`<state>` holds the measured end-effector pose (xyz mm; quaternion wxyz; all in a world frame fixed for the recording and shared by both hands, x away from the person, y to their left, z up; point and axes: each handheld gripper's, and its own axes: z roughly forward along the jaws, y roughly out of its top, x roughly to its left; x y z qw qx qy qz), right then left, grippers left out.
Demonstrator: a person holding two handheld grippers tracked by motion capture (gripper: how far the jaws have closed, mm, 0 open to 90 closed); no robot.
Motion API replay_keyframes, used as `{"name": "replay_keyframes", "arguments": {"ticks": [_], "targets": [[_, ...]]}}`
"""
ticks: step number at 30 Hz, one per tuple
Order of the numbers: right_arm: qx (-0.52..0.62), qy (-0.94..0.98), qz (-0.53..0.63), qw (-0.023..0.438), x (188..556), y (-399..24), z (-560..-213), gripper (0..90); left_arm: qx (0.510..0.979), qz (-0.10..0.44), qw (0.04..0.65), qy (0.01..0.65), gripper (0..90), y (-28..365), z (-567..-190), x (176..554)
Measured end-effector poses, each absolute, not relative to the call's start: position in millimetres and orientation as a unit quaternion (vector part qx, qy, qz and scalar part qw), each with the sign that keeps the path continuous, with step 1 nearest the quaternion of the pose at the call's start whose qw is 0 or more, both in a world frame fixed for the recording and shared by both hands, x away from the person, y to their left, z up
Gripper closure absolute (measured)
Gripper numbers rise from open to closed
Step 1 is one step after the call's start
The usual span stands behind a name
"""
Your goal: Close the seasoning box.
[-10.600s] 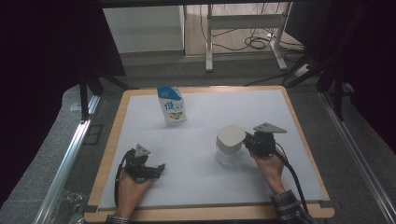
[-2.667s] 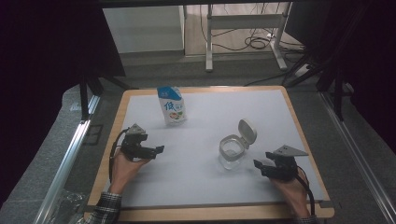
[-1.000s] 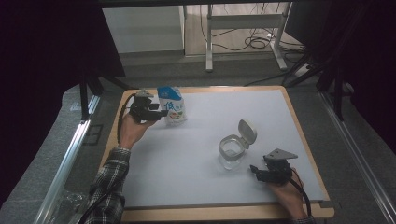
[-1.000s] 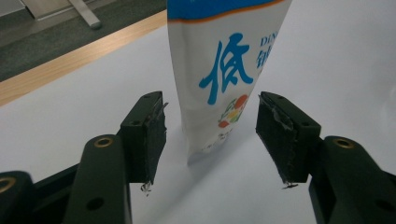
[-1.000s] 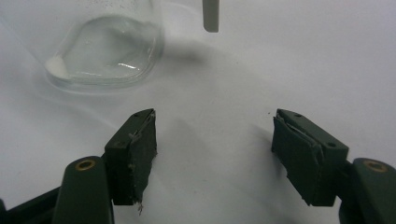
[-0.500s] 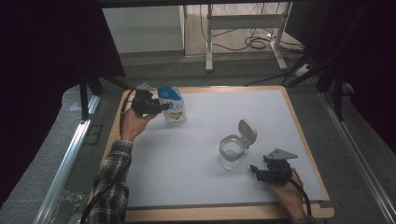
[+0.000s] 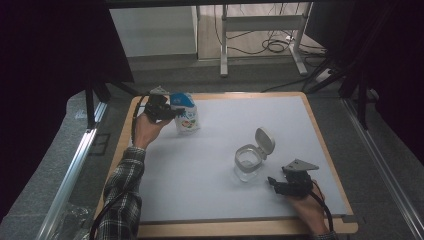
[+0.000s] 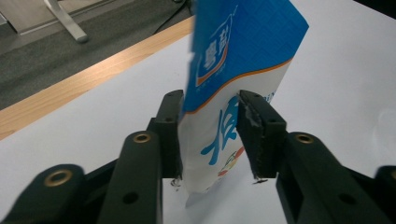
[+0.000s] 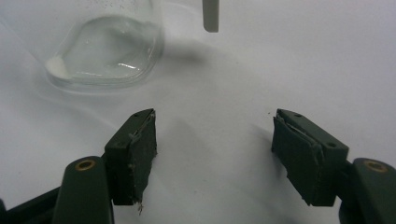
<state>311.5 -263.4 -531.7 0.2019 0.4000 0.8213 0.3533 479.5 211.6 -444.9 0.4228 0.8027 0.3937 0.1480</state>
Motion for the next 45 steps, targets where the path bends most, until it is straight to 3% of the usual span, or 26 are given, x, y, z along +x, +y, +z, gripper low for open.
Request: {"name": "replay_keyframes", "arguments": {"ticks": [10, 45], "targets": [[0.400, 0.821, 0.353, 0.202, 312, -263, -532, 31.1, 0.814, 0.180, 0.408, 0.372, 87.9, 207, -445, 474], [0.400, 0.822, 0.351, 0.204, 311, -263, -532, 30.3, 0.813, 0.174, 0.433, 0.348, 90.0, 186, -433, 450]]}}
